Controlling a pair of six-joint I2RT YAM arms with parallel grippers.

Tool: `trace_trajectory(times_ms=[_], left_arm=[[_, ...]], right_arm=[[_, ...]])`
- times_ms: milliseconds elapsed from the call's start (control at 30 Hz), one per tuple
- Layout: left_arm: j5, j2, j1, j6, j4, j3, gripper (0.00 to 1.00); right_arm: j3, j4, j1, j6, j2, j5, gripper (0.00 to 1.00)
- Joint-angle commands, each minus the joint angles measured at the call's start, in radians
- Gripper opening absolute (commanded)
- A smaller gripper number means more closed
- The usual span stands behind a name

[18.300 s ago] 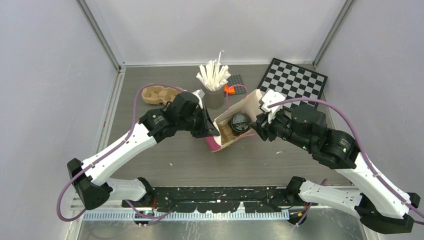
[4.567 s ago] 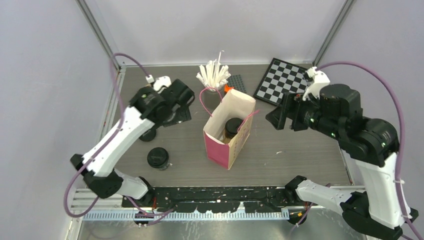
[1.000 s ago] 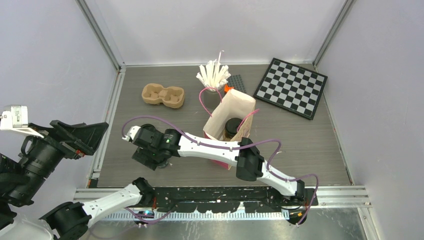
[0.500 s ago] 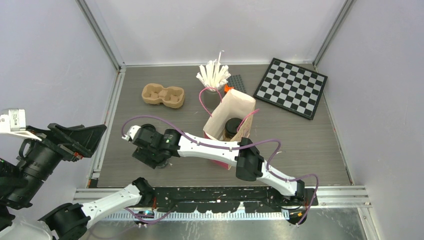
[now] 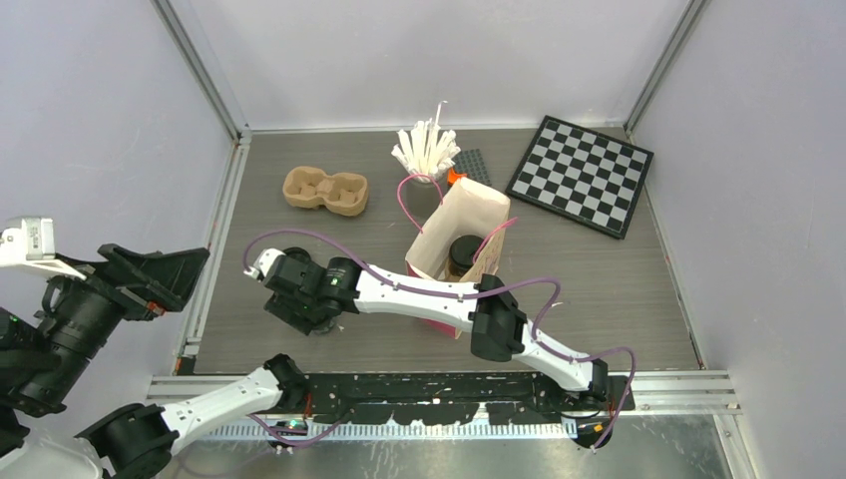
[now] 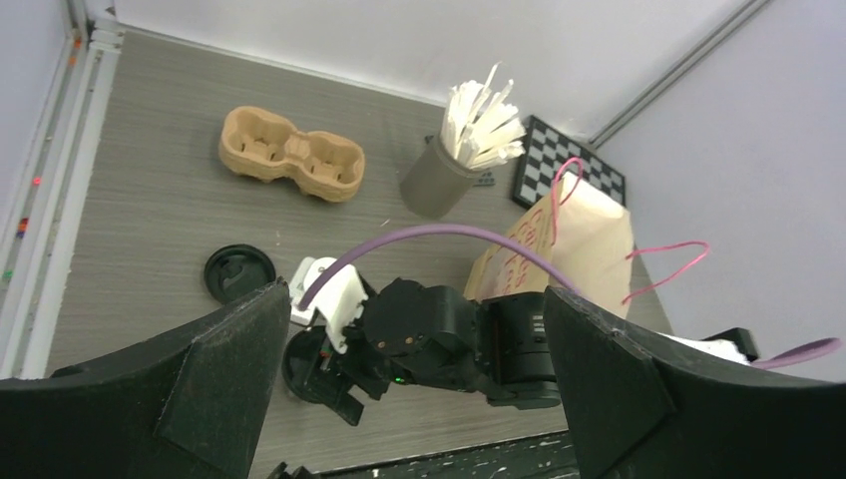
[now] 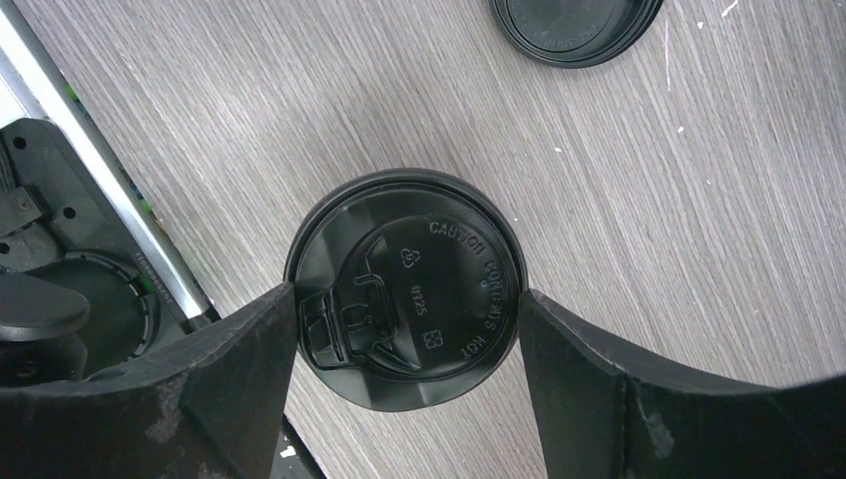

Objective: Pack the takeout coffee

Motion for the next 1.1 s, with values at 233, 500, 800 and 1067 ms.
trace_trajectory(times_ms=[233, 500, 800, 1067], left_arm=[[-0.117, 0.014, -0.064, -0.146, 0.052, -0.177, 1.0], [-0.168, 0.007, -0.15, -0.177, 0.214, -0.304, 1.0], [-0.206, 0.015, -0.154, -0.181, 0.293, -0.36, 1.0], [-0.212, -0.008, -0.154, -0.313, 0.294, -0.473, 1.0]], right_arm=[[-0.369, 0.099, 0.014, 0.104, -0.46, 0.022, 0.74], [-0.571, 0.019, 0.092, 0.131, -0.726, 0.067, 0.74], [-0.419, 0.027, 0.069, 0.119, -0.872, 0.24, 0.75], [-0.165, 0.04, -0.038, 0.02, -0.794, 0.351, 0.76]])
